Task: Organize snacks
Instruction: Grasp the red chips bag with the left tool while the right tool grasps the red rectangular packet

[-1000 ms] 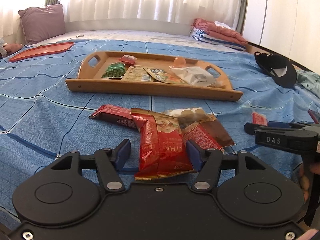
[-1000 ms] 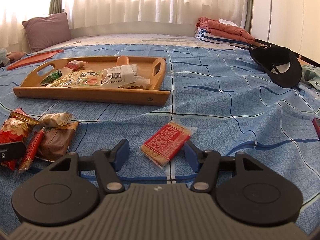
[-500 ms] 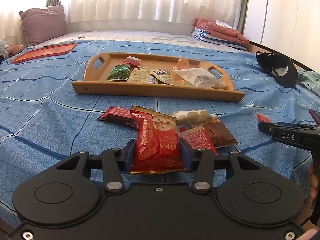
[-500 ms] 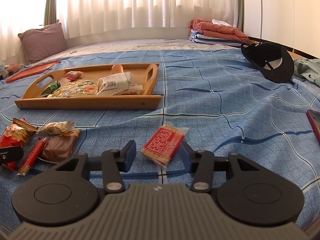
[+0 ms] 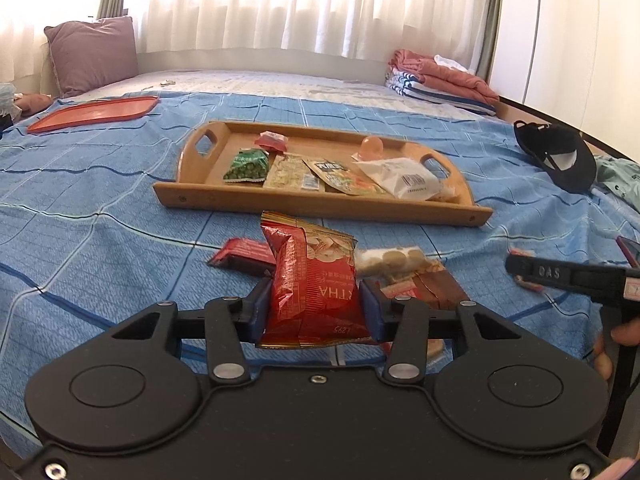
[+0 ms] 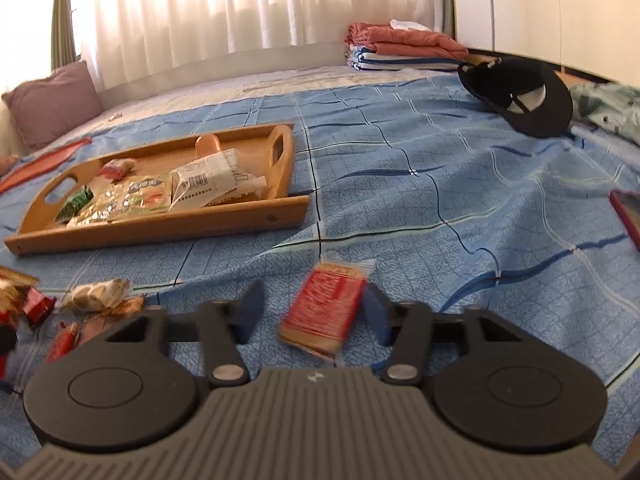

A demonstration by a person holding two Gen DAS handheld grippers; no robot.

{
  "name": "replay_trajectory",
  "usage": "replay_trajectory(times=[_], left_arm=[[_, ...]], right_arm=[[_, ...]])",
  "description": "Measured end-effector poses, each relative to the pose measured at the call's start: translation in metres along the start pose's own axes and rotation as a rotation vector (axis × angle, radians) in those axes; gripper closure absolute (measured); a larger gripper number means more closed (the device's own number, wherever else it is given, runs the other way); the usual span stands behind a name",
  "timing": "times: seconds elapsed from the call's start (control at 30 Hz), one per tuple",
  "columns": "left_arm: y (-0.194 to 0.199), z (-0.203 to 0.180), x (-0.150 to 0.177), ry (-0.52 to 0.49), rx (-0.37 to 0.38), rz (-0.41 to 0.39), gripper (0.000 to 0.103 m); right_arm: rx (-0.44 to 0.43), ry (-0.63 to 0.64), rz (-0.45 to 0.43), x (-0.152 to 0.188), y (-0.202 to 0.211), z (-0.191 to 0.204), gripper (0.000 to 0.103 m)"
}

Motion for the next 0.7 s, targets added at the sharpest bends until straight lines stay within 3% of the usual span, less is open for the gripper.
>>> replay_trajectory(times=[0.1, 0.17, 0.3, 0.4, 0.47, 0.6, 0.7], left_arm=[[0.0, 0.005, -0.005, 0.005, -0.006, -0.006, 0.058], [0.0, 0.008, -0.009, 0.003, -0.012, -0.009, 0.058], [0.0, 0.013, -0.017, -0.001, -0.024, -0.016, 0.058], [0.0, 0.016, -0.02, 0.005, -0.03, -0.023, 0.058], [-0.001, 0.018, -0.02, 0.013, -0.031, -0.024, 0.058], [0.0, 0.019, -0.018, 0.009, -0.031, -0.019, 0.058], [0.0, 0.019, -0.017, 0.001, -0.033, -0.016, 0.058]], right_arm=[[-0.011, 0.019, -0.012, 0.0, 0.003, 0.001, 0.06], [-0.019, 0.028, -0.023, -0.002, 0.007, 0.001, 0.075], [-0.035, 0.06, -0.041, -0.007, 0.014, 0.003, 0.077], [-0.031, 0.088, -0.043, -0.008, 0.016, 0.006, 0.069], [-0.027, 0.094, -0.04, -0.007, 0.016, 0.008, 0.055], [-0.031, 0.094, -0.026, 0.001, 0.013, 0.013, 0.054], [-0.025, 0.09, -0.032, 0.003, 0.011, 0.016, 0.048]])
Point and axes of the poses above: each gripper's, at about its wrist camera, not at the fingertips, and y roughly against the way its jaws point, z to its left, x to its underside, the point moved 7 cm from there along -y, roughly the way its jaws point, and after that the axes turned 7 degrees about x, right-handed, at the moved point
